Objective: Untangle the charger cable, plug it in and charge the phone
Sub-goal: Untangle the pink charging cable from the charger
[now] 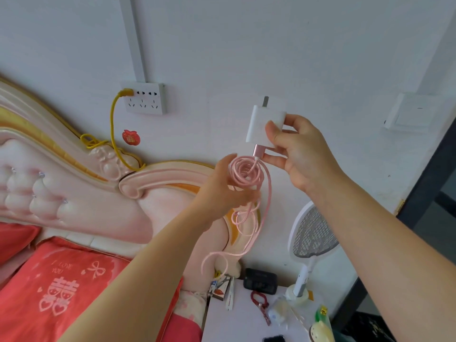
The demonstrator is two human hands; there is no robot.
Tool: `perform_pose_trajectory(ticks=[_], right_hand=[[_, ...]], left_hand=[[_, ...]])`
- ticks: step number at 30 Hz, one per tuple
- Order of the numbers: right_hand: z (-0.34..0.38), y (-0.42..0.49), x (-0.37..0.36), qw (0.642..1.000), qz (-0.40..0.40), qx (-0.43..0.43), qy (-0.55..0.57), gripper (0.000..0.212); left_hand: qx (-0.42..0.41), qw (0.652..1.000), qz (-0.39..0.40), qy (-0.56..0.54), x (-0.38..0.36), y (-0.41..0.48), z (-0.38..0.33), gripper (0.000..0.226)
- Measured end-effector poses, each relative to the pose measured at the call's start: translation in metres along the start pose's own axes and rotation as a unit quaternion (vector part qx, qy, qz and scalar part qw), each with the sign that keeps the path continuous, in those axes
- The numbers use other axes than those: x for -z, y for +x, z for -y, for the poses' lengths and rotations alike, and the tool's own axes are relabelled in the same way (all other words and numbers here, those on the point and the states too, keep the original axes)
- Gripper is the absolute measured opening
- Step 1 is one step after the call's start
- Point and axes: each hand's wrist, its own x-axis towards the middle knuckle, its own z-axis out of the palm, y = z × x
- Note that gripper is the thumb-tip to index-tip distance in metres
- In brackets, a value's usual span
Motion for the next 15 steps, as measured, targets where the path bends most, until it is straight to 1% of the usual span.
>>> perform_pose_trajectory(ticks=[2,3,5,8,11,13,15], right_hand=[[0.0,0.001,0.001,1.0,0.003,0.0,0.004,0.025],[-0.001,0.001,0.002,1.0,0.002,-0.001,0.002,0.026],[-0.002,0.002,0.004,1.0,0.001,-0.005,0.002,0.027],[0.0,0.004,0.01,1.0,-0.004,-0.008,0.026,0.023],[0.0,0.006,0.019,0.999,-0.014,-0.012,0.05,0.02],[-0.001,0.007,0.023,0.998,-0.022,-0.015,0.05,0.022],[-0.002,0.007,0.027,0.998,-0.03,-0.017,0.051,0.024]], left_hand=[[-0.01,0.999,-0.03,0.025,0.0,-0.001,-0.001,0.045],[-0.008,0.999,-0.038,0.024,0.0,0.0,-0.001,0.036],[-0.003,0.999,-0.04,0.004,0.0,0.001,-0.001,0.027],[0.009,0.999,-0.04,-0.024,0.004,0.001,-0.002,0.026],[0.018,0.998,-0.007,-0.068,0.01,0.0,-0.003,0.032],[0.016,0.995,0.013,-0.098,0.011,0.0,-0.005,0.037],[0.009,0.994,0.01,-0.112,0.012,0.002,-0.005,0.035]])
